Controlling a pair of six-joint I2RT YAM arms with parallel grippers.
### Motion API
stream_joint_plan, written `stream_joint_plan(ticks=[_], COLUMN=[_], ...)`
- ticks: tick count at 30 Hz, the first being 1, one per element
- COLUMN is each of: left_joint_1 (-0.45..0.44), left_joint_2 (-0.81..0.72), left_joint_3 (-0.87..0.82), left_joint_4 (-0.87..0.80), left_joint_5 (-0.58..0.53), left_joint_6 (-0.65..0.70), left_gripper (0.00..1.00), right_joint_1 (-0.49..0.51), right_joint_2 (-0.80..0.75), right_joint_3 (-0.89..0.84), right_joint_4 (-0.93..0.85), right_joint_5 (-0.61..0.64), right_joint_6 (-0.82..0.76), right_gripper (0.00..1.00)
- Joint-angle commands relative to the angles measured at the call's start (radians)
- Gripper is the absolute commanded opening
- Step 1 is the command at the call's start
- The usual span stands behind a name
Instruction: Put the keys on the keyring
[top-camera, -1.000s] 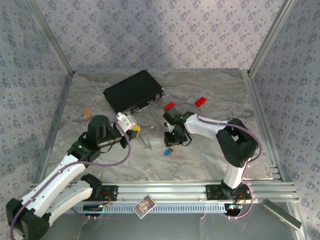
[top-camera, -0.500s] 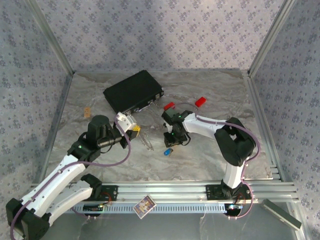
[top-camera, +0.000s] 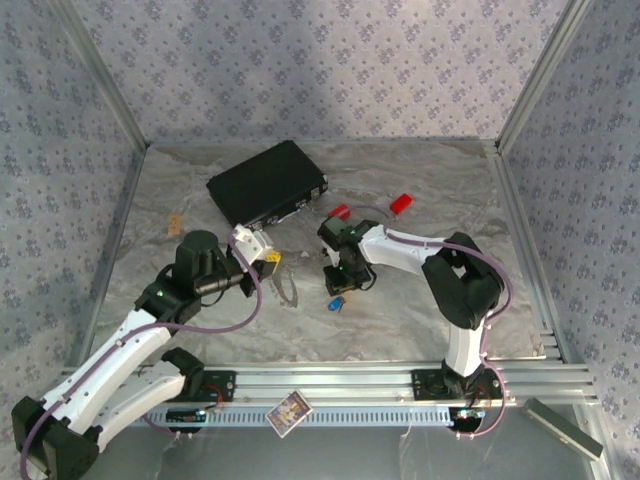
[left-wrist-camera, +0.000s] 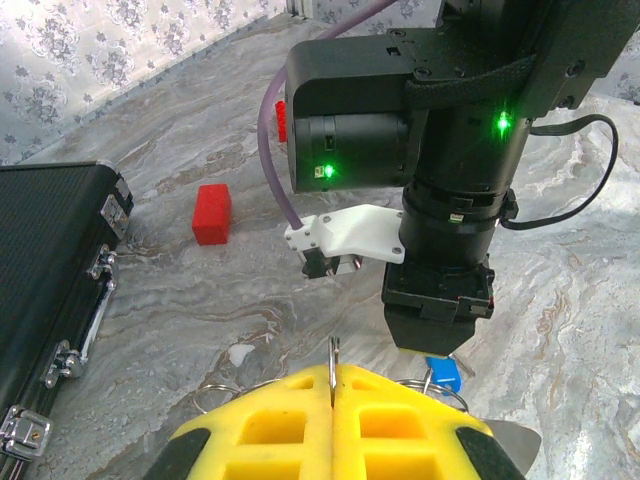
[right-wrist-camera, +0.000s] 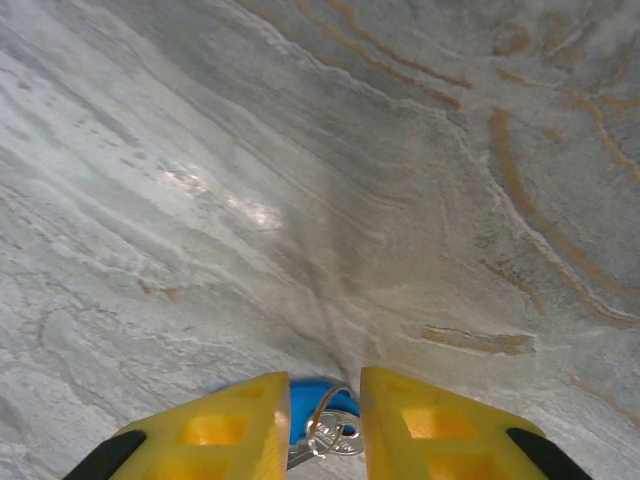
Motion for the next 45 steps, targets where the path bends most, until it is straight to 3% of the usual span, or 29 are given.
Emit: stream_joint_plan(ticks=[1,43,45], left_joint_1=[-0.005,-0.005,-0.006], left_joint_2=[-0.016,-0.014,-0.013], left_joint_3=[0.023,0.023,0.023], left_joint_4=[0.015,0.021,0.022], left_joint_5=[0.005,0.01,0.01], left_joint_6=[0.021,0.036,0.037], left_gripper=[0.0,0.0,0.0], right_joint_1=[0.002,0.003,0.001], right_joint_2=[0.012,0.032,0.033], right_joint_3=[0.025,0.048,0.051], right_joint_4=[-0.052,-0.088,-0.088], right_joint_5=[0.024,0.049,0.047], right_joint_6=[-0.011,-0.022,-0.025], right_gripper=[0.24,0.12,0.05])
